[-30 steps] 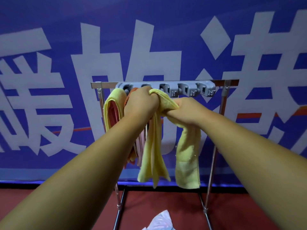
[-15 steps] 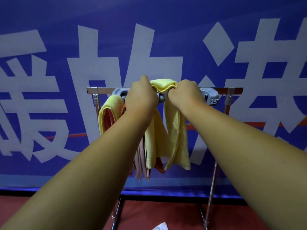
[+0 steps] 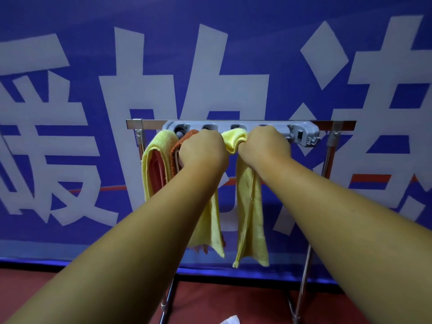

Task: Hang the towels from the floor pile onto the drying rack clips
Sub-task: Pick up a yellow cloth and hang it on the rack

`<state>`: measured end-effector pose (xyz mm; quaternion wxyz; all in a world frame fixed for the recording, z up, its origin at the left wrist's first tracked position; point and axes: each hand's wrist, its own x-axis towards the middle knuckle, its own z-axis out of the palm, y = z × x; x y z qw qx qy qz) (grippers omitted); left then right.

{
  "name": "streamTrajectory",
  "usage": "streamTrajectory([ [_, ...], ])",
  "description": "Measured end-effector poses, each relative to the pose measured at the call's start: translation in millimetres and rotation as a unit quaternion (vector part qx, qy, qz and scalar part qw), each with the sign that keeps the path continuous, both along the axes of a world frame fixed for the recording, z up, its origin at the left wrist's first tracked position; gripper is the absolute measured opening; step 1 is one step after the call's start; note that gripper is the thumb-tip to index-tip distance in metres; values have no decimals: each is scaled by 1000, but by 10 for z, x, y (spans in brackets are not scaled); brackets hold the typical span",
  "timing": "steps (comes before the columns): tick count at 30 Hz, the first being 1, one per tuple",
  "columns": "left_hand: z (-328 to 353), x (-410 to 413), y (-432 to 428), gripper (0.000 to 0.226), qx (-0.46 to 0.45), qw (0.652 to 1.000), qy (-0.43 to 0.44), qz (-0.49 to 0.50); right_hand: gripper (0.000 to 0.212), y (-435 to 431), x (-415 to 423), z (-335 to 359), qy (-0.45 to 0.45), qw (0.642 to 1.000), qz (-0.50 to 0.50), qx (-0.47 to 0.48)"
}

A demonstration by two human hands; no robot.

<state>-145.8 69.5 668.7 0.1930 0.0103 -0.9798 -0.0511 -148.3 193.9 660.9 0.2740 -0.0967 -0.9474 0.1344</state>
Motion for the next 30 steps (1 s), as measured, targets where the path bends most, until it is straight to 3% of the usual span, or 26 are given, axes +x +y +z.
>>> streamTrajectory([
  [6, -162, 22, 14, 41, -8, 998, 53, -38, 12, 42, -12, -118, -38, 999, 4, 20],
  [10, -186, 21, -9, 29, 19, 989, 123, -74, 12, 46, 10, -109, -33, 999, 14, 4],
  [15, -17, -20, -39, 47, 46, 996, 60, -45, 5, -1, 25, -15, -22, 999, 25, 15],
  [22, -37, -98, -40, 44, 70, 997, 17, -17, 13, -111, -31, -61, -51, 998, 17, 32],
  [26, -223, -88, -48, 43, 35, 997, 64, -19, 9, -103, -41, -196, -65, 998, 17, 20],
  [30, -467, -132, -64, 13, 62, 991, 110, -44, 16, -93, -28, -373, -46, 998, 35, -5],
])
